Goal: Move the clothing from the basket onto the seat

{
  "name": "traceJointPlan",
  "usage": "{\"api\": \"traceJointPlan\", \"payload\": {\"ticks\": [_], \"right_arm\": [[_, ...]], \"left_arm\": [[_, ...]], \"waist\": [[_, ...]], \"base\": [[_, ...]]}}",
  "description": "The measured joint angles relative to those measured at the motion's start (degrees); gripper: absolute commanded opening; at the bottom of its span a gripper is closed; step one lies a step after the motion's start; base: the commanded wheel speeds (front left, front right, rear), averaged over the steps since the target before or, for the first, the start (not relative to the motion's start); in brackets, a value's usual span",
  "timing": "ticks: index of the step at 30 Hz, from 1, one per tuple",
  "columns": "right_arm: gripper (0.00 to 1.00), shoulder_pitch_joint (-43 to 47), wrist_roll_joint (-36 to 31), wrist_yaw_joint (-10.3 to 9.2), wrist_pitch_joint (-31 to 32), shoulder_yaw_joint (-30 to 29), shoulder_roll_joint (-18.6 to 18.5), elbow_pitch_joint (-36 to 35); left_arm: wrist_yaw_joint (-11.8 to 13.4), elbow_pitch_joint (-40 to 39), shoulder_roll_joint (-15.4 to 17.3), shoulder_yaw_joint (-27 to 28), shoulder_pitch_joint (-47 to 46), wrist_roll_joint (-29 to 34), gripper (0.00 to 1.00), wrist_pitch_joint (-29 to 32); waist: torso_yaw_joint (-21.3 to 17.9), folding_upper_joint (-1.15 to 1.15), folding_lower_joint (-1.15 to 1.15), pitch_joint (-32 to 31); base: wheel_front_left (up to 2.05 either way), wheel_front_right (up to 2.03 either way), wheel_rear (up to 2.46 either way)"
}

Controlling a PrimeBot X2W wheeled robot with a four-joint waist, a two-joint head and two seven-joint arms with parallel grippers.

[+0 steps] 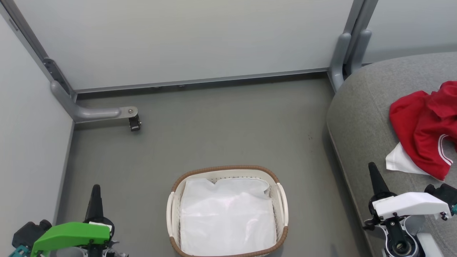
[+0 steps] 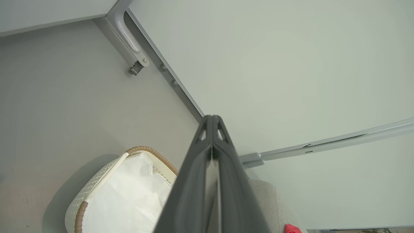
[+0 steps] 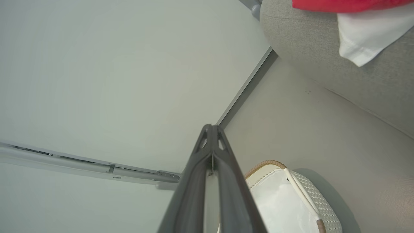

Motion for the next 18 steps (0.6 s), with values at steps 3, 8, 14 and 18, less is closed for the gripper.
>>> {"api": "traceJointPlan", "payload": {"ticks": [3, 8, 14, 18], "right_arm": [[0.0, 0.04, 1.7, 0.0, 0.47, -0.15, -0.01, -0.19], [0.0, 0.31, 4.64, 0.0, 1.24, -0.37, -0.03, -0.48], [0.0, 0.53, 7.89, 0.0, 2.09, -0.65, -0.07, -0.83], [0.0, 0.53, 9.96, 0.0, 2.6, -0.79, -0.08, -1.04]], "left_arm": [[-0.05, -0.15, 0.01, 0.08, -0.15, -1.59, 0.0, 0.49], [-0.08, -0.45, 0.02, 0.16, -0.3, -4.43, 0.0, 1.33], [-0.24, -0.82, 0.04, 0.25, -0.84, -7.61, 0.0, 2.19], [-0.25, -1.0, 0.05, 0.33, -1.01, -9.65, 0.0, 2.75]], "waist": [[-0.06, 0.0, 0.0, -0.12], [-0.14, 0.0, 0.0, -0.33], [-0.25, 0.0, 0.0, -0.57], [-0.32, 0.0, 0.0, -0.73]], "base": [[0.0, 0.0, 0.0], [0.0, 0.0, 0.0], [0.0, 0.0, 0.0], [0.0, 0.0, 0.0]]}}
